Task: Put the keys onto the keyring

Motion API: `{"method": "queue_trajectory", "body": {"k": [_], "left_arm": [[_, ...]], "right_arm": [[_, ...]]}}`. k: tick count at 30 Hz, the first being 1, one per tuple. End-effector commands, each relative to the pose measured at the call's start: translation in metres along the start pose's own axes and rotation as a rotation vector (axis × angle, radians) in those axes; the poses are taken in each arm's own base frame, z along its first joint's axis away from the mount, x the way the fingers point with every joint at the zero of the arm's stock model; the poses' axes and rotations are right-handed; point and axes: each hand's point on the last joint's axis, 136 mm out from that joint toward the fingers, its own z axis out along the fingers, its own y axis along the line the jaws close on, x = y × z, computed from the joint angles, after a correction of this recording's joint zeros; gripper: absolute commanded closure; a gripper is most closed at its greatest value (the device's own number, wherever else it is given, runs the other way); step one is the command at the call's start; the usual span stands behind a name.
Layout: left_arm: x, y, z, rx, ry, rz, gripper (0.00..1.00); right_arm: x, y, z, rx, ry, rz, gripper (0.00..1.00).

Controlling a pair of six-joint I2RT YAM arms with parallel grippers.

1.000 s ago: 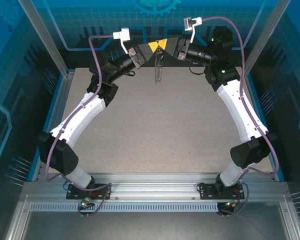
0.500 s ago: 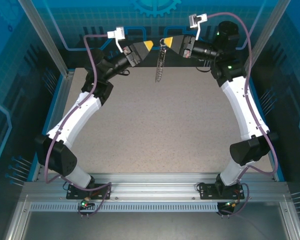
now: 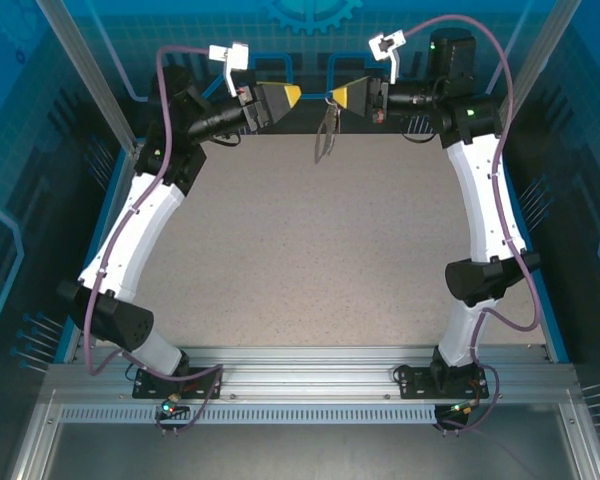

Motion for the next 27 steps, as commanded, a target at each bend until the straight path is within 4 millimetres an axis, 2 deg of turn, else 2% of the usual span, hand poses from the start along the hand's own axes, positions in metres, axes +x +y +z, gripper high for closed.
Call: {"method": "queue_trajectory", "body": {"k": [1,5,8,14,27], "left_arm": [[0.021,0.002,0.004,0.026,0.121,0.004,0.52],[0.025,0.002,0.010,0.057,0.158,-0.009,0.60],[0.029,0.006,0.015,0.061,0.174,-0.015,0.62],[0.034,0.009,0.021,0.066,0.190,-0.018,0.63],[0.045,0.009,0.032,0.087,0.211,-0.031,0.65]], "right_arm": [[0.009,0.009,-0.001,-0.043,0.037,-0.023,1.00],[0.013,0.012,0.005,-0.067,0.050,-0.015,1.00],[0.017,0.017,0.013,-0.091,0.064,-0.009,1.00],[0.021,0.025,0.021,-0.130,0.076,-0.006,1.00],[0.020,0.026,0.024,-0.144,0.073,0.006,1.00]]}}
